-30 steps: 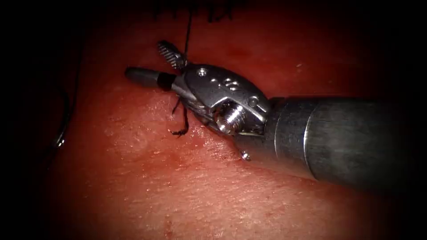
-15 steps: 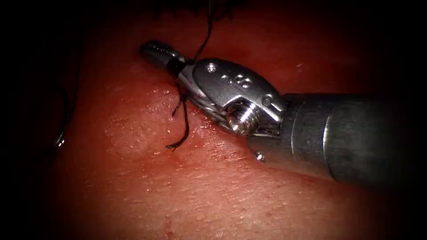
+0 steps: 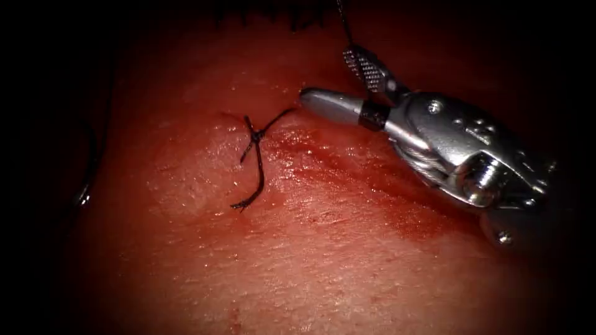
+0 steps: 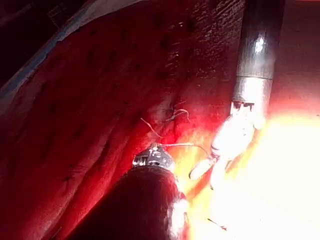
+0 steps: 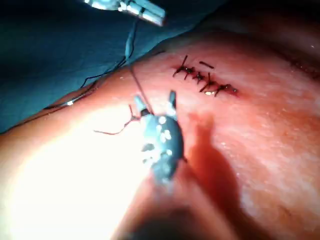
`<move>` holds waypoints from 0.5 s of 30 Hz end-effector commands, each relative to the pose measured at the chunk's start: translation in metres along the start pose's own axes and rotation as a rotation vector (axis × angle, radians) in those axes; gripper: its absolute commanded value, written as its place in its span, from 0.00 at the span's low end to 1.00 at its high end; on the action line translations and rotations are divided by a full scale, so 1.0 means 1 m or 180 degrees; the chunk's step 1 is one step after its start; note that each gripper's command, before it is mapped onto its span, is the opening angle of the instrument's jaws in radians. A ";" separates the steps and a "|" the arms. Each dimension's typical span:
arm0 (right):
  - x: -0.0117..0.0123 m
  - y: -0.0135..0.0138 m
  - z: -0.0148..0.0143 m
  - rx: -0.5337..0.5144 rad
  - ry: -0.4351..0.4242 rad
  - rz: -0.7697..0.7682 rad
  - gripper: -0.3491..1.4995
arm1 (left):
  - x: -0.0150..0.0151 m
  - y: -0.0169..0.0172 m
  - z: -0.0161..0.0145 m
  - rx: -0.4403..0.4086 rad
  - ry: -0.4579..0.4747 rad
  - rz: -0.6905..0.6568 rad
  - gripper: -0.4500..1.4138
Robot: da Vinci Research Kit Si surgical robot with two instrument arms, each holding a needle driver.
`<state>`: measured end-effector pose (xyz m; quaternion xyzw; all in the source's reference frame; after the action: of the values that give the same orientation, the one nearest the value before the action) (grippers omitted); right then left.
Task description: Wound Closure
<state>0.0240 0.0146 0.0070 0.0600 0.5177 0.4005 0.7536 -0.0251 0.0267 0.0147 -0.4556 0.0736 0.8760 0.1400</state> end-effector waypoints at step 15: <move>-0.0031 0.0131 -0.0153 -0.0578 -0.0662 -0.0198 0.94 | -0.0034 0.0039 0.0098 -0.0016 -0.0121 -0.0121 0.00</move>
<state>0.0026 0.0167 0.0078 0.0106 0.3937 0.4160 0.8197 -0.0327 0.0238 0.0245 -0.4415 0.0507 0.8806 0.1643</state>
